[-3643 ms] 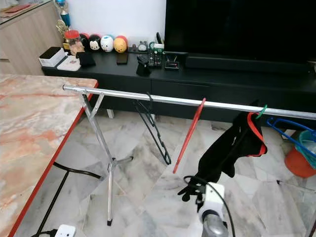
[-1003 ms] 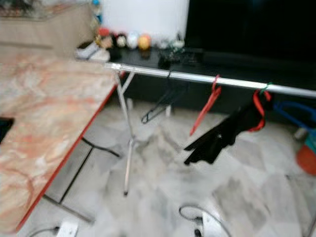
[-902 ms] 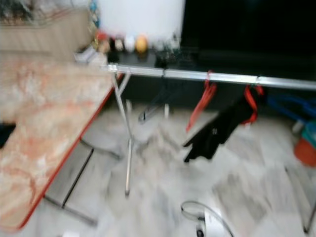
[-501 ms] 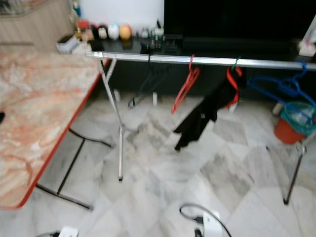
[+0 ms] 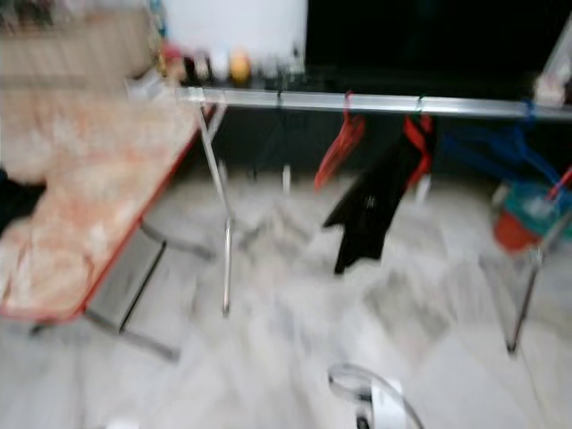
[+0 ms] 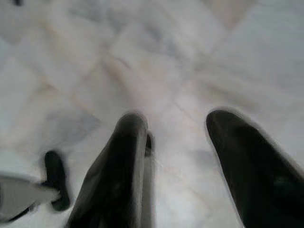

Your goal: Hang hanger

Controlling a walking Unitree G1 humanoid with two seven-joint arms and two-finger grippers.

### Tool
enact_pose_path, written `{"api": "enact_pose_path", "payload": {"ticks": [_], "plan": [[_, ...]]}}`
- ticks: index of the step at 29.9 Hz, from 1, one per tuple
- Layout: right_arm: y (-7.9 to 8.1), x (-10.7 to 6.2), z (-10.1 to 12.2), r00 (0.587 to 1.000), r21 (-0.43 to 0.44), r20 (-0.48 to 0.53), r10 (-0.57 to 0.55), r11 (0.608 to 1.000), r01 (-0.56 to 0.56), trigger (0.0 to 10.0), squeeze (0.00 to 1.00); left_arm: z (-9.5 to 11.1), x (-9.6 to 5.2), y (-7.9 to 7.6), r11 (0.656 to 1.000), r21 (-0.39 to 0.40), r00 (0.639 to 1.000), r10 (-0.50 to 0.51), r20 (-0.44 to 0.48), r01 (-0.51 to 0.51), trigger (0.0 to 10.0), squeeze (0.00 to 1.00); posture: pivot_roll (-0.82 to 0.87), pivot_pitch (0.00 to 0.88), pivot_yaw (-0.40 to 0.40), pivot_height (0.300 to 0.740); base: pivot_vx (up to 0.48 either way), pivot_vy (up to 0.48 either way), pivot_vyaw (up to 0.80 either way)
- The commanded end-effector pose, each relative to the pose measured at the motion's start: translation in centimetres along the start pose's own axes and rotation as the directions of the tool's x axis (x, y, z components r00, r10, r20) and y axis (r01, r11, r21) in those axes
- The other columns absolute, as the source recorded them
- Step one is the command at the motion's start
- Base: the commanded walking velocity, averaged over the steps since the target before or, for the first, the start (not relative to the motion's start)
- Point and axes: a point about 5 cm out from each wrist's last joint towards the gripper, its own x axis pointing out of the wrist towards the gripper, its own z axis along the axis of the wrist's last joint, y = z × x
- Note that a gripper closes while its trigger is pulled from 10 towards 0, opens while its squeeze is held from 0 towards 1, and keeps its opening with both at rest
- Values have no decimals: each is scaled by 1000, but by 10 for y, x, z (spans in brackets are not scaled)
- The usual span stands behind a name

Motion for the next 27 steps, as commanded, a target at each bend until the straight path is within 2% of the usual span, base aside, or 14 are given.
{"api": "enact_pose_path", "payload": {"ticks": [1,13,22,27], "plan": [[3,0,0,1000,4,-2,9,1000,-9,10000,0,-5,-1,1,1000,2,1000,5,-17,-5,10000,0,-20,0,-6,740,0,0,0],[4,0,0,1000,-3,-5,11,1000,-11,10000,0,-4,-1,-1,1000,1,1000,3,-14,-3,10000,0,-19,0,-8,740,0,0,0],[14,0,-5,1000,-2,-14,17,1000,-17,10000,0,-1,0,-1,1000,3,1000,3,3,-3,10000,0,-17,0,-6,740,0,0,0],[11,0,-5,1000,4,-14,11,1000,-10,10000,0,0,0,-1,1000,2,1000,3,7,-3,10000,0,-16,0,-5,740,0,0,0]]}}
